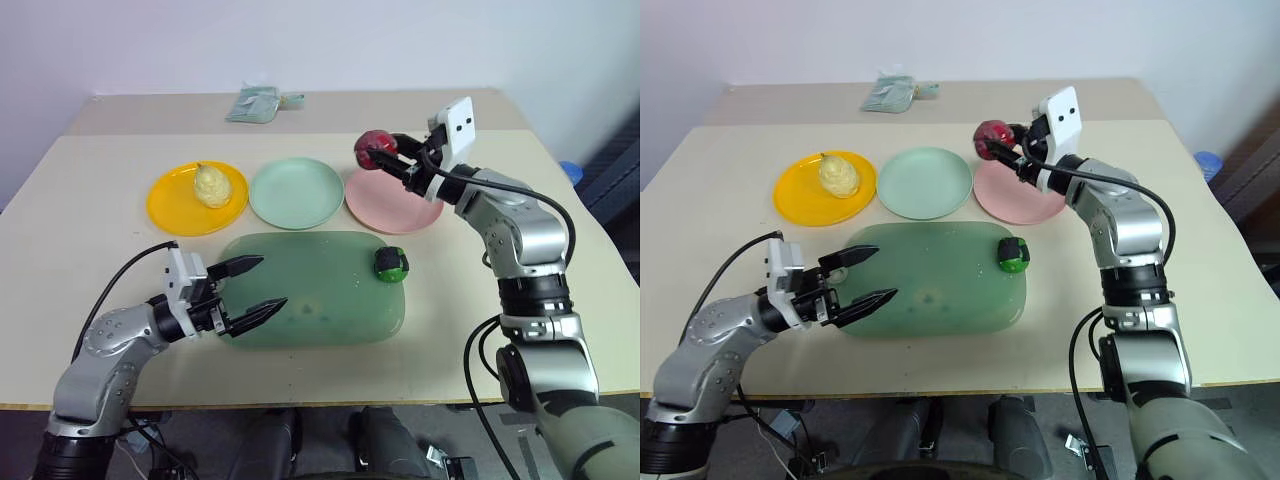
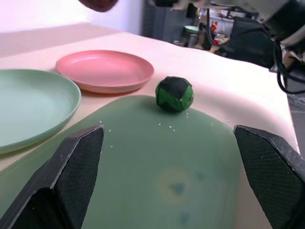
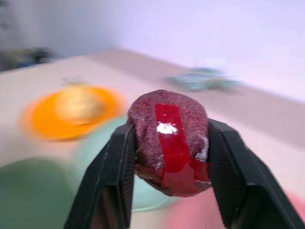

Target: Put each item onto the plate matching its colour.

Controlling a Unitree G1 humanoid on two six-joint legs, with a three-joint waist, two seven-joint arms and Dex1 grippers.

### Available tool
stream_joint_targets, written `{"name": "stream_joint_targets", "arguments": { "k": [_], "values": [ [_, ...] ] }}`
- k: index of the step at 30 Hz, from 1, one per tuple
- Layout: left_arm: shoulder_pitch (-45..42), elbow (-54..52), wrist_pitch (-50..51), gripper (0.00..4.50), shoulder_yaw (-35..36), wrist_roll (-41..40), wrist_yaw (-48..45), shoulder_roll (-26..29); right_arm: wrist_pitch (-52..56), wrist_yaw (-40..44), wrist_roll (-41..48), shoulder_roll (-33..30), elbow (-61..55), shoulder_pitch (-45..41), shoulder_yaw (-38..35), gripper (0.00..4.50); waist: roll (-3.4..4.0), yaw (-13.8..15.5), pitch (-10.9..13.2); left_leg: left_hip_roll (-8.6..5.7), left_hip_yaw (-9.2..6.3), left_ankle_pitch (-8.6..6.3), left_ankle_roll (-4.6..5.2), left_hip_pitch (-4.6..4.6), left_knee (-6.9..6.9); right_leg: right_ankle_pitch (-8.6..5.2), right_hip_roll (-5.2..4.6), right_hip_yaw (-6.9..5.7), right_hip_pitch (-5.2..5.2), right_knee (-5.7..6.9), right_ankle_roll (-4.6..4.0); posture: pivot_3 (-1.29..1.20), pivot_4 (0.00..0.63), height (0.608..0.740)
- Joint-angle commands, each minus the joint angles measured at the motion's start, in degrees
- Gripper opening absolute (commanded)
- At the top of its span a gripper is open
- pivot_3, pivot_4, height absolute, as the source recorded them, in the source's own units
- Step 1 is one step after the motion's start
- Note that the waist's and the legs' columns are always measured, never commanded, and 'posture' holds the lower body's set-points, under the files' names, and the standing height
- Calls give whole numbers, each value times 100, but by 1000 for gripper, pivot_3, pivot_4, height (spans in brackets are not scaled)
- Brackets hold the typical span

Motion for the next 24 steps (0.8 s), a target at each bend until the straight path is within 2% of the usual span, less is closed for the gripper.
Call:
{"name": "stream_joint_targets", "arguments": {
  "k": [1,5,9,11,16,19,24],
  "values": [
    [-196,-34,-254,4500,-199,229,322,-255,-1063,-153,-524,-4,1792,-670,2,1667,1,-17,1,0,2,0,0,0,2,0,0,1,0,0,0,0,150,740],
    [-263,-12,-333,4500,-275,339,444,-368,-1911,-127,-878,168,3291,-1135,80,1667,3,-63,1,2,7,5,-8,-1,-4,0,3,3,-11,5,0,0,150,740],
    [-257,18,-377,4500,-258,350,467,-358,-2404,-88,-1076,241,4107,-1362,82,3382,3,-75,1,4,16,18,-29,-2,-4,0,3,5,-16,9,0,0,150,740],
    [-243,41,-391,4500,-233,345,445,-335,-2485,-9,-1062,231,4174,-1372,25,4396,3,-68,1,5,17,20,-34,-2,-1,0,3,6,-15,9,0,0,150,740],
    [-280,137,-385,4500,-233,328,305,-242,-1393,936,-368,-291,2051,-247,-306,4463,5,29,2,4,14,19,-32,-5,4,0,1,4,-11,8,0,0,150,740],
    [-307,243,-399,4500,-219,292,181,-175,-184,1162,278,-661,-99,978,-535,4463,6,47,1,4,13,1,0,-5,8,0,-1,3,-5,3,1,0,150,740],
    [-373,468,-471,4500,-222,301,-50,-43,1528,1233,1493,-1137,-2692,2658,-1007,4463,18,-3,0,6,9,-1,2,-6,1,0,-1,4,-8,3,1,0,150,740]
  ]
}}
